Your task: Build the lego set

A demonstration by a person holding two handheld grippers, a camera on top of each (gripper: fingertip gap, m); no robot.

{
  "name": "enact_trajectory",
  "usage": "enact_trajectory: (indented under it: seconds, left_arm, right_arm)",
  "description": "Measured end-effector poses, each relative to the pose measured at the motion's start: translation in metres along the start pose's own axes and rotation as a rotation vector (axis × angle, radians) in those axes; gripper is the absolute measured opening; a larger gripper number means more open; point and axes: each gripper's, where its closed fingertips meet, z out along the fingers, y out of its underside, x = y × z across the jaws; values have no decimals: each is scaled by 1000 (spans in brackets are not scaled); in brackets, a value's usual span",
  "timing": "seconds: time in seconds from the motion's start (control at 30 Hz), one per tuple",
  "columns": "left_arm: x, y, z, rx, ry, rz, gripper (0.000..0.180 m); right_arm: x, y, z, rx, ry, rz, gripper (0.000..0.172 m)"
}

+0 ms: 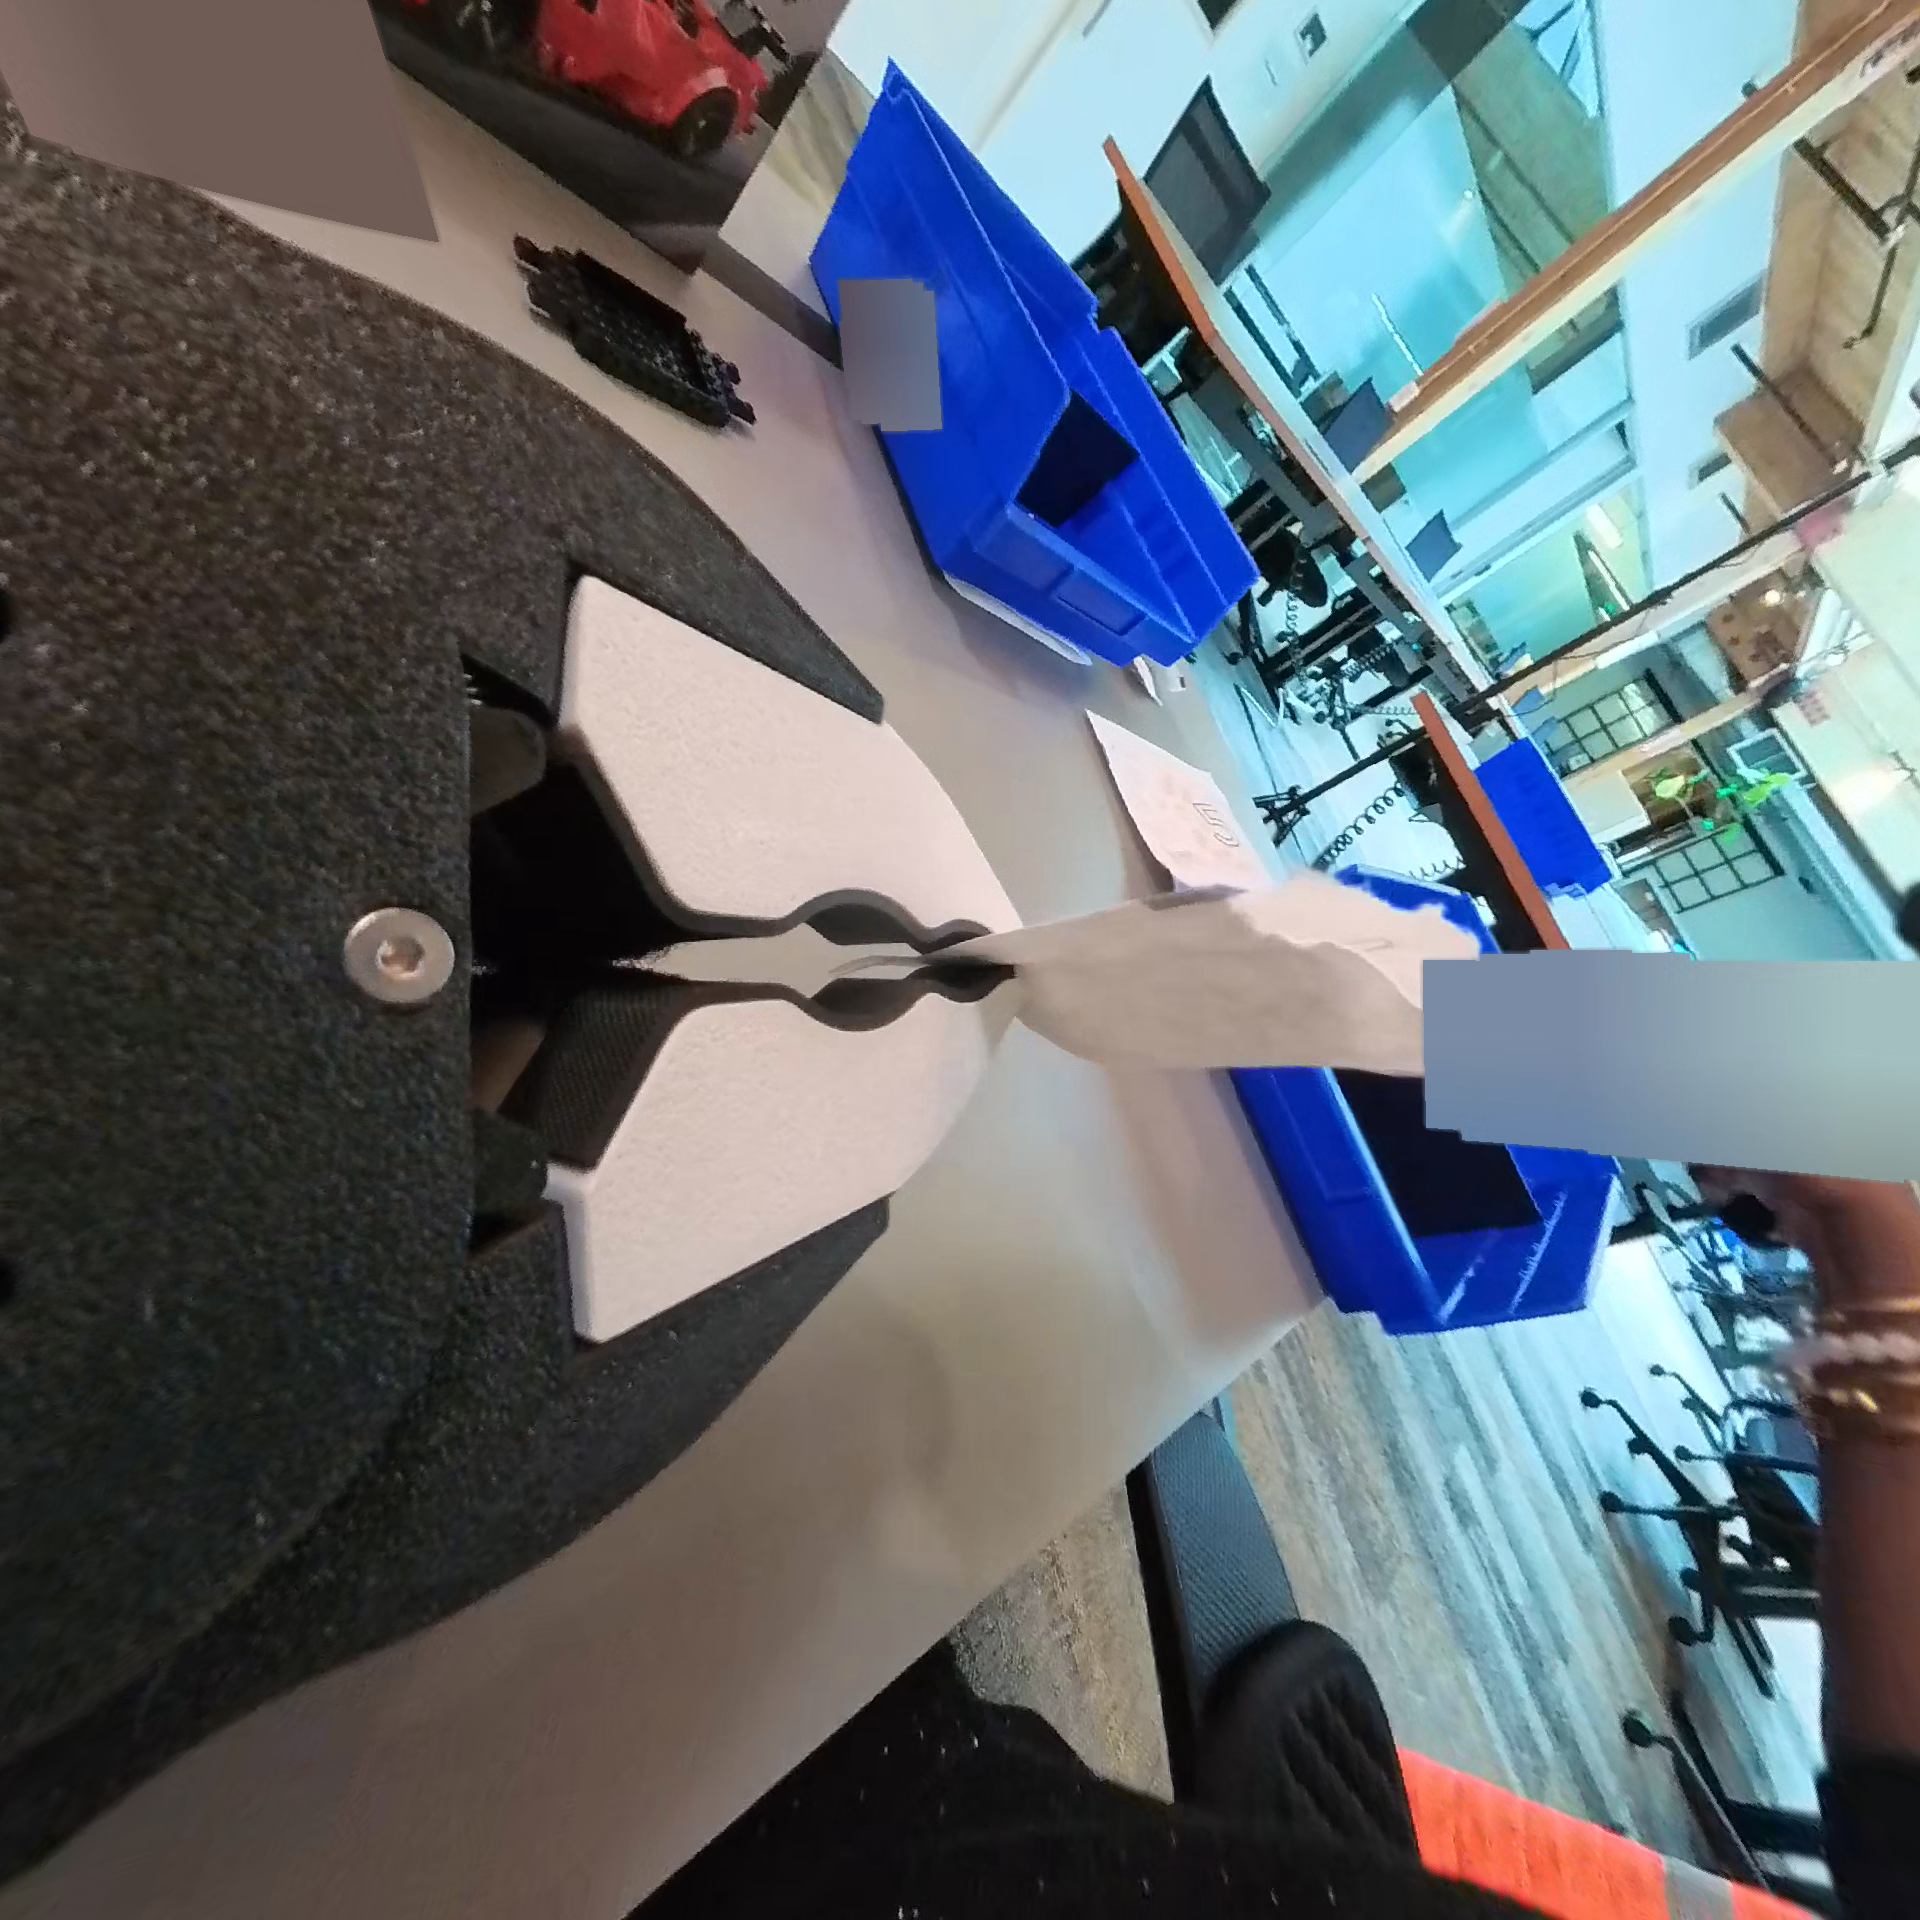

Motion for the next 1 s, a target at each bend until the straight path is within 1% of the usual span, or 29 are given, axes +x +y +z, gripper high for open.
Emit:
enact_trajectory:
  seconds: [0.03, 0.1, 0.17, 0.2, 0.23, 0.27, 0.3, 0.37, 0.47, 0.5, 0.53, 0.6, 0.67, 0.7, 0.73, 0.77, 0.8, 0.83, 0.87, 0.9, 0.93, 0.97, 1.0]
  left_arm:
    - [-1, 1, 2, -9, -8, -3, 0]
    - [-3, 1, 5, -14, -11, -6, 0]
    - [-2, -1, 8, -5, -3, -1, 0]
    - [0, -2, 11, -4, 3, 4, 0]
    - [1, -3, 13, -8, 8, 10, 0]
    - [2, -4, 15, -13, 11, 19, 0]
    - [3, -5, 16, -14, 13, 30, 0]
    - [5, -6, 17, -17, 14, 43, 0]
    - [5, -3, 16, -22, 7, 33, 0]
    - [4, -2, 16, -20, 4, 27, 0]
    - [3, -2, 16, -17, 3, 21, 0]
    - [2, -1, 15, -16, 6, 8, 0]
    - [1, -1, 16, -16, 7, 4, 0]
    - [1, -1, 16, -16, 6, 6, 0]
    - [0, -1, 16, -16, 4, 8, 0]
    - [0, -2, 16, -17, 2, 11, 0]
    - [0, -2, 16, -18, 2, 14, 0]
    - [0, -1, 16, -21, 2, 17, 0]
    - [0, -1, 16, -23, 1, 16, 0]
    - [1, 0, 16, -23, 2, 15, 0]
    - [1, 0, 15, -23, 5, 13, 0]
    - [1, 1, 16, -25, 8, 11, 0]
    - [1, 2, 16, -25, 12, 9, 0]
  right_arm:
    - [-4, -2, -4, 17, -9, -20, 45]
    - [-8, -3, -13, 38, 5, -101, 33]
    - [1, 0, -16, 31, 67, -203, 10]
    - [0, 2, -13, 32, 52, -250, 16]
    - [-6, 8, -8, 21, -7, -275, 33]
    - [-19, 14, -5, 3, -104, -285, 52]
    - [-30, 18, -4, -2, -192, -278, 62]
    - [-43, 21, -5, 17, -302, -219, 92]
    - [-54, 22, -6, 26, -402, -133, 100]
    - [-57, 24, -6, 23, -419, -145, 98]
    - [-53, 23, -4, 40, -388, -155, 89]
    - [-43, 21, 0, 60, -354, -125, 80]
    - [-36, 27, 8, 21, -377, -30, 81]
    - [-33, 34, 14, -26, -374, 1, 80]
    - [-26, 41, 20, -64, -341, 1, 79]
    - [-21, 44, 23, -69, -307, -15, 77]
    - [-20, 42, 22, -43, -297, -20, 73]
    - [-22, 35, 19, -3, -299, -7, 65]
    - [-28, 28, 12, 43, -314, -9, 53]
    - [-41, 22, 0, 78, -353, -67, 41]
    - [-60, 19, -10, 96, -395, -189, 29]
    - [-81, 21, -17, 87, -424, -345, 25]
    - [-99, 29, -20, 46, -444, -510, 18]
